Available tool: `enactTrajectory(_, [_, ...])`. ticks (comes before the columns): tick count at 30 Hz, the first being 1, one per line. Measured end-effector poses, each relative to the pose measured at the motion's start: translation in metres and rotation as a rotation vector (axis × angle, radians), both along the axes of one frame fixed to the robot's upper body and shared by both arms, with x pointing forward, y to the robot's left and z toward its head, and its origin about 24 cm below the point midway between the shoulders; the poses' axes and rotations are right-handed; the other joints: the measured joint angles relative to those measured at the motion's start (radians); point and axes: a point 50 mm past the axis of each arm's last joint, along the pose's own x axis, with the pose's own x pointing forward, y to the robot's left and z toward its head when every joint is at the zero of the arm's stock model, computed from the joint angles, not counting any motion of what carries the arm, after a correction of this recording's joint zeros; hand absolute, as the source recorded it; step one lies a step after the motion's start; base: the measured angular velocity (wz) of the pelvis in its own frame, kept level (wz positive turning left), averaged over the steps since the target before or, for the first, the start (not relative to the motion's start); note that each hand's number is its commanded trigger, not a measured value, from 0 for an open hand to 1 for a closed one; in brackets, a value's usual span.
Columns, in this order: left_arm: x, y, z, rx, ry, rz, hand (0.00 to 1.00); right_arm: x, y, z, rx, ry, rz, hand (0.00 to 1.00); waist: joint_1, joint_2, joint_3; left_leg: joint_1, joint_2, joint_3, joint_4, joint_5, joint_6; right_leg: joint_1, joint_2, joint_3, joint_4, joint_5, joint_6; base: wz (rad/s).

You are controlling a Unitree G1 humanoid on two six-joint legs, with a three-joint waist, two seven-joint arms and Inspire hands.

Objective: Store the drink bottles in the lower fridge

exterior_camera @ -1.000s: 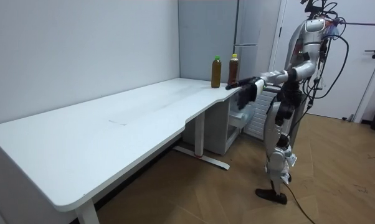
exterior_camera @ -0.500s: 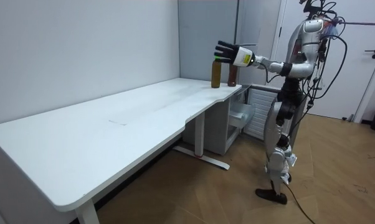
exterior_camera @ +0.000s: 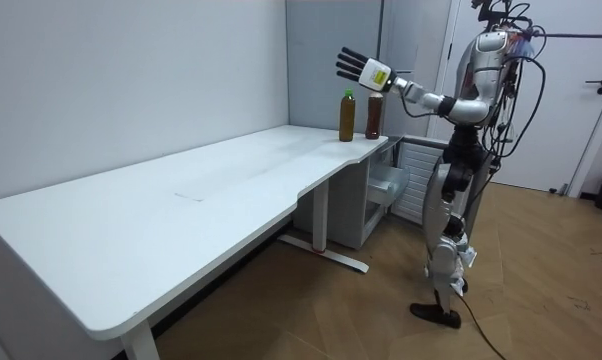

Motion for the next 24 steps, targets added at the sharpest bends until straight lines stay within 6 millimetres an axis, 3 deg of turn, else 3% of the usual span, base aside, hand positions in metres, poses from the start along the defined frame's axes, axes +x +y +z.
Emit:
enactTrajectory(5, [0.002, -0.017, -0.002, 0.032, 0.024, -0.157, 0.00, 0.003, 0.001, 0.000, 0.008, 0.001, 0.021, 0.00, -0.007, -0.005, 0.0045, 0.000, 0.000, 0.002, 0.000, 0.000, 0.000, -0.003, 0.000, 0.003, 0.002, 0.000, 0.000, 0.00])
enactTrajectory(13, [0.004, -0.037, -0.003, 0.056, 0.045, -0.339, 0.00, 0.005, 0.003, 0.000, 0.014, -0.007, 0.034, 0.00, -0.032, -0.011, 0.0029, 0.001, 0.002, 0.001, 0.004, 0.000, 0.000, -0.005, 0.000, 0.007, 0.015, 0.000, 0.000, 0.00])
enactTrajectory(19, [0.005, -0.052, -0.005, 0.096, 0.075, -0.474, 0.00, 0.003, -0.002, 0.001, -0.002, -0.001, 0.035, 0.00, -0.039, 0.010, -0.0072, 0.002, 0.002, 0.000, 0.004, 0.000, 0.000, -0.004, 0.001, 0.008, 0.016, 0.000, 0.000, 0.00])
enactTrajectory(24, [0.006, -0.054, -0.006, 0.115, 0.090, -0.520, 0.00, 0.003, -0.007, 0.002, -0.025, 0.002, 0.036, 0.00, -0.057, 0.019, -0.0035, 0.005, 0.002, 0.001, 0.004, 0.000, 0.000, -0.001, 0.001, 0.010, 0.016, 0.000, 0.000, 0.00])
